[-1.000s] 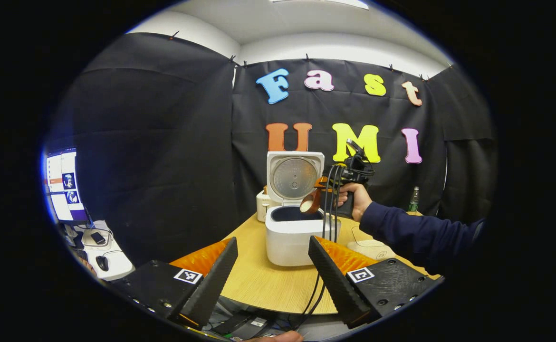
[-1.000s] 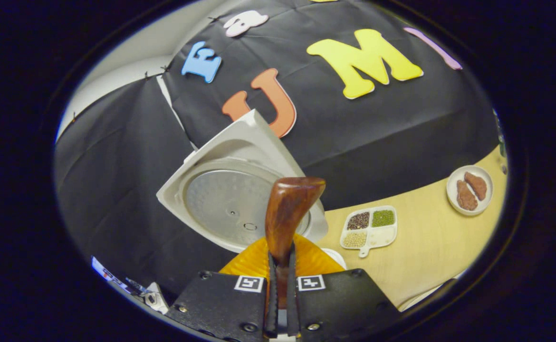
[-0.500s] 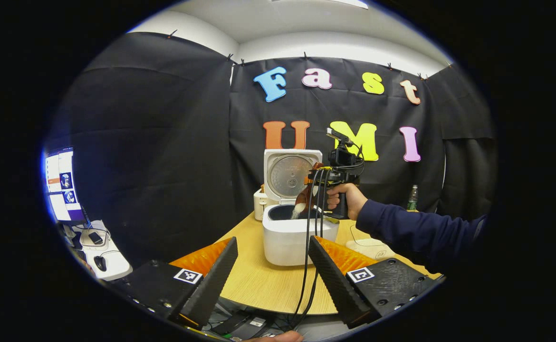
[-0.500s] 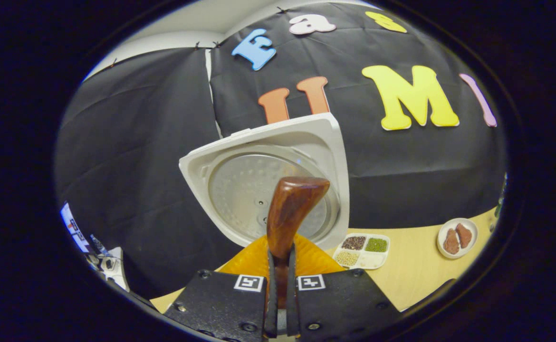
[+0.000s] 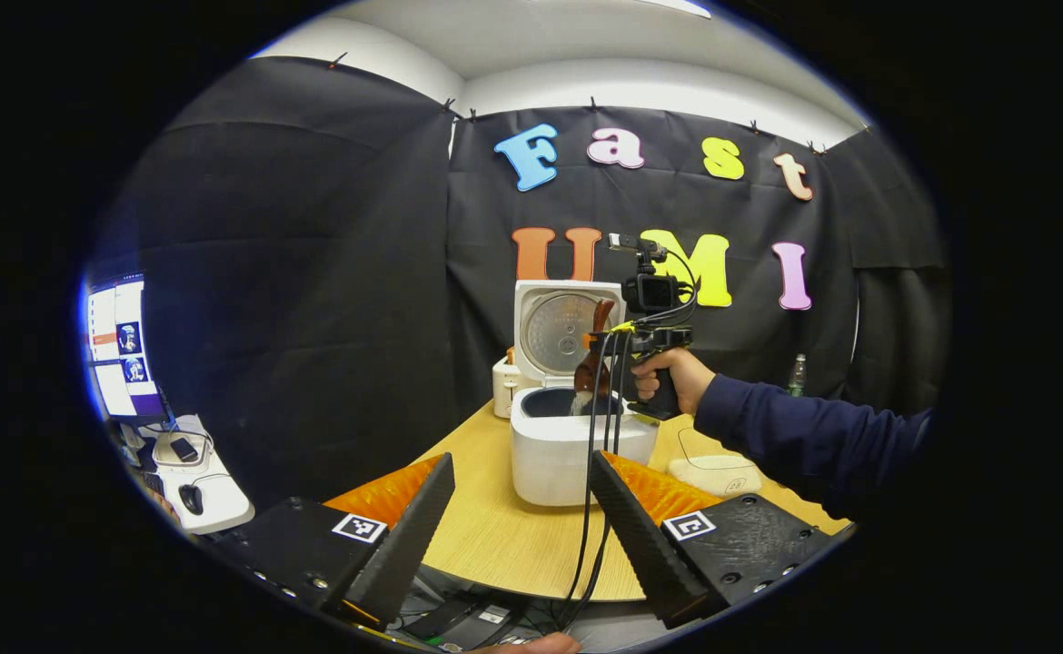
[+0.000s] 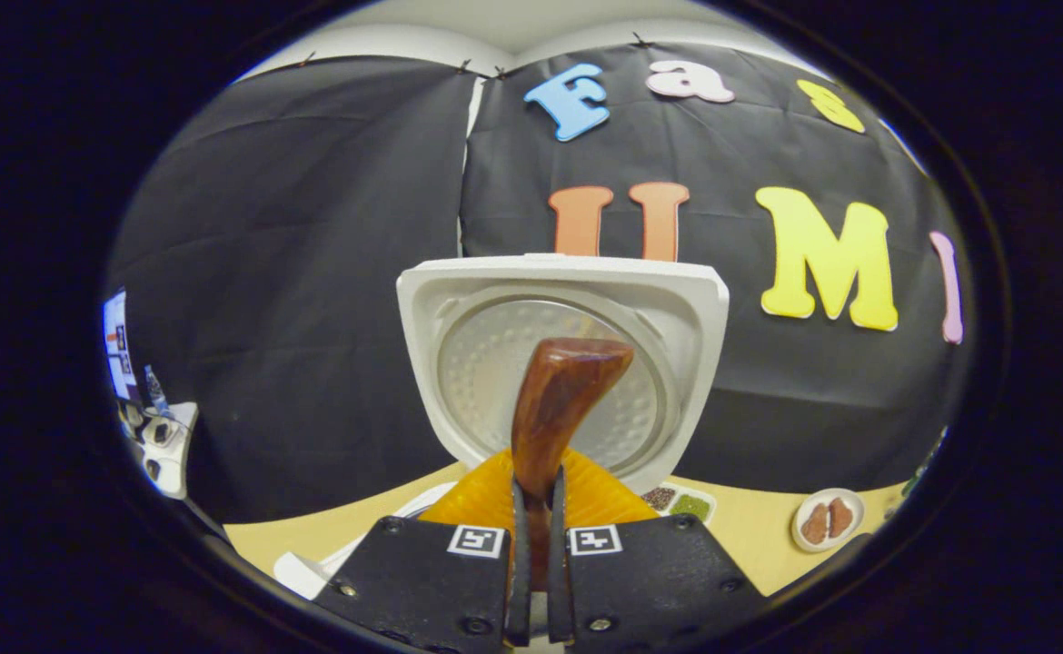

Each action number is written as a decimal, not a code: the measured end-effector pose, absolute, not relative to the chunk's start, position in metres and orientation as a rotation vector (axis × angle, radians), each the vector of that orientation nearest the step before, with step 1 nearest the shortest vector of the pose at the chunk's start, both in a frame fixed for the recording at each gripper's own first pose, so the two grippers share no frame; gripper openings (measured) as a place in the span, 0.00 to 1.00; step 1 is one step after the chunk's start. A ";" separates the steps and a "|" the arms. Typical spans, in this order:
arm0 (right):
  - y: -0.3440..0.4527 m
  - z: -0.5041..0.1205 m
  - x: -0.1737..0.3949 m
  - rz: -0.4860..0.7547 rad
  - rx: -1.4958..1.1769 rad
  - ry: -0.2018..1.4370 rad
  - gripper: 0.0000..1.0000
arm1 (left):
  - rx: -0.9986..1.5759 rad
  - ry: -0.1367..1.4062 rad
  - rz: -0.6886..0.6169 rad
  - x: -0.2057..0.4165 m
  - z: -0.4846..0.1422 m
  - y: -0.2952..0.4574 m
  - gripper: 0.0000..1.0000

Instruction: Close the left gripper, press the button to open the rice cooker; take a wooden spoon from the chopstick holder with the right hand, scoop a spoonful of rice and pour it into the rice cooker, then put the wooden spoon back into the chopstick holder.

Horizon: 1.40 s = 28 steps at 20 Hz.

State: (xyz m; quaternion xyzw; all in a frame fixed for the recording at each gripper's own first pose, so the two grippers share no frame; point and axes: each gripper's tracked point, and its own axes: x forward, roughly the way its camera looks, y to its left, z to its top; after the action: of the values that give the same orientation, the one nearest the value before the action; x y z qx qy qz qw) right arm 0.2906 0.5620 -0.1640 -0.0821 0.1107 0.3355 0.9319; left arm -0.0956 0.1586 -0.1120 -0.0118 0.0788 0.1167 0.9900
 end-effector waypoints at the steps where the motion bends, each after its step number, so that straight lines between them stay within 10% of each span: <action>1: 0.565 -0.165 0.287 0.695 -0.199 0.215 0.13 | -0.024 0.161 0.236 -0.095 -0.112 0.159 0.95; 10: 0.568 -0.159 0.286 0.697 -0.544 0.023 0.12 | -0.032 0.155 0.229 -0.097 -0.111 0.155 0.94; 28: 0.391 -0.109 0.280 0.570 -0.260 0.125 0.16 | 0.018 0.172 0.174 -0.045 -0.113 0.097 0.94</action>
State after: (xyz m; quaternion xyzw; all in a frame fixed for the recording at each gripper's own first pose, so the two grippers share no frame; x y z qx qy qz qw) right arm 0.2798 0.3911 -0.1088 -0.1280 0.0615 0.2804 0.9493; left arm -0.0448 0.0973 -0.1132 0.0089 0.0858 0.0868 0.9925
